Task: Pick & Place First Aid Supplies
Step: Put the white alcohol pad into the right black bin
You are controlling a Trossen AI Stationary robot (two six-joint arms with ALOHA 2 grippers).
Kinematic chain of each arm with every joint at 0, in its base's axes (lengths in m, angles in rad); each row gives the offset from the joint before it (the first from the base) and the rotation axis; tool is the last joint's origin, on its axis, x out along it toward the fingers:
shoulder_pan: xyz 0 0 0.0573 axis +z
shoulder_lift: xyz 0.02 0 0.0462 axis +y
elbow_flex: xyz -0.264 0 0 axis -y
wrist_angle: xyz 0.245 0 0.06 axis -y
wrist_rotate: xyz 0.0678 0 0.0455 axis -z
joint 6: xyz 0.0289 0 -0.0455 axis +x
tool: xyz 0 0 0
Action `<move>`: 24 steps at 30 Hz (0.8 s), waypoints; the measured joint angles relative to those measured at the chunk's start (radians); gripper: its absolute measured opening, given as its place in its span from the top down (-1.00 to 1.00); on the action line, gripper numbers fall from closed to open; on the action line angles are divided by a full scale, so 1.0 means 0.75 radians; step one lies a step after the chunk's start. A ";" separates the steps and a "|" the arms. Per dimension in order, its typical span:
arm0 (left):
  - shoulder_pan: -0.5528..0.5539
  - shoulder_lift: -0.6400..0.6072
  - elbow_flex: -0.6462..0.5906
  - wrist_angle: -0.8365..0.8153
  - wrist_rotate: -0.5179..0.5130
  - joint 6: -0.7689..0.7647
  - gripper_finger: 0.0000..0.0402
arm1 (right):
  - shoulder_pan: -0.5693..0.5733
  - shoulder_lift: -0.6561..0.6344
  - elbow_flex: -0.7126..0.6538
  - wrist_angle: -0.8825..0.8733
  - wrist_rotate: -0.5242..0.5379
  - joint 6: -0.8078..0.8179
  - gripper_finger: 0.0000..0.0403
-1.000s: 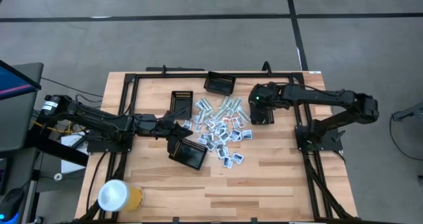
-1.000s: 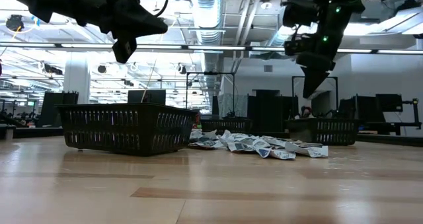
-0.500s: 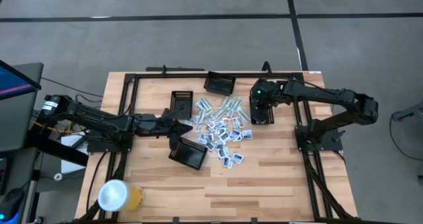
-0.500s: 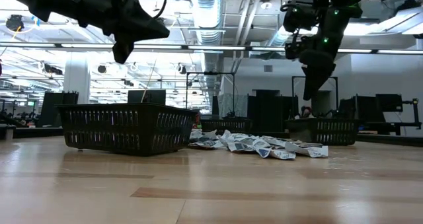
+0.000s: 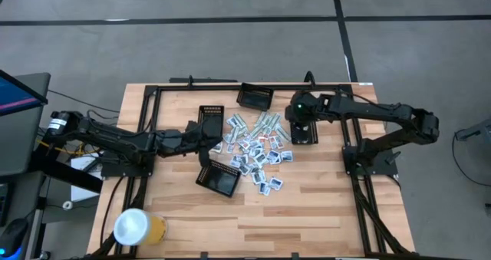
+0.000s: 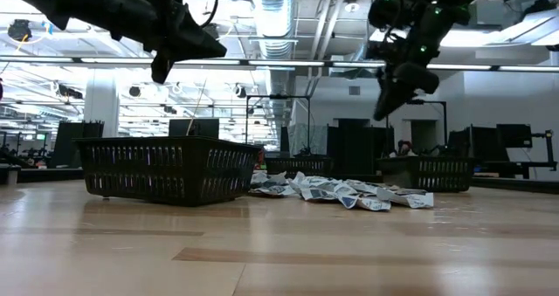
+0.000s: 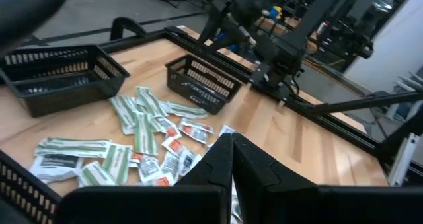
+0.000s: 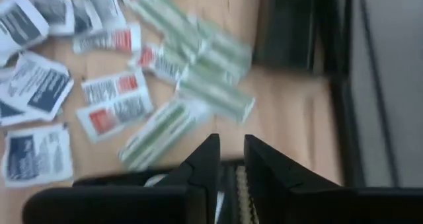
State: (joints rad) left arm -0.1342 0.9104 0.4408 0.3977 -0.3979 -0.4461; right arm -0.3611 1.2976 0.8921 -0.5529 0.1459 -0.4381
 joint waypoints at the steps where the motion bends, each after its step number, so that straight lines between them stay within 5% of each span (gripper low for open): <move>1: 0.005 0.000 0.000 0.000 0.000 -0.001 0.96 | 0.007 0.000 0.000 0.038 -0.025 -0.043 0.68; 7: 0.007 0.000 0.000 0.004 0.002 -0.041 0.96 | 0.063 -0.001 0.001 0.161 -0.262 -0.163 0.68; 15: 0.005 0.000 0.000 0.004 0.018 -0.040 0.96 | 0.249 -0.001 0.001 0.046 -0.279 -0.184 0.68; 24: 0.005 0.000 0.000 -0.007 0.172 0.002 0.96 | 0.431 -0.001 0.001 0.045 -0.262 0.238 0.68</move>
State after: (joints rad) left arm -0.1307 0.9104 0.4408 0.3921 -0.2686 -0.4449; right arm -0.0379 1.2972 0.8925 -0.5195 -0.0506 -0.2595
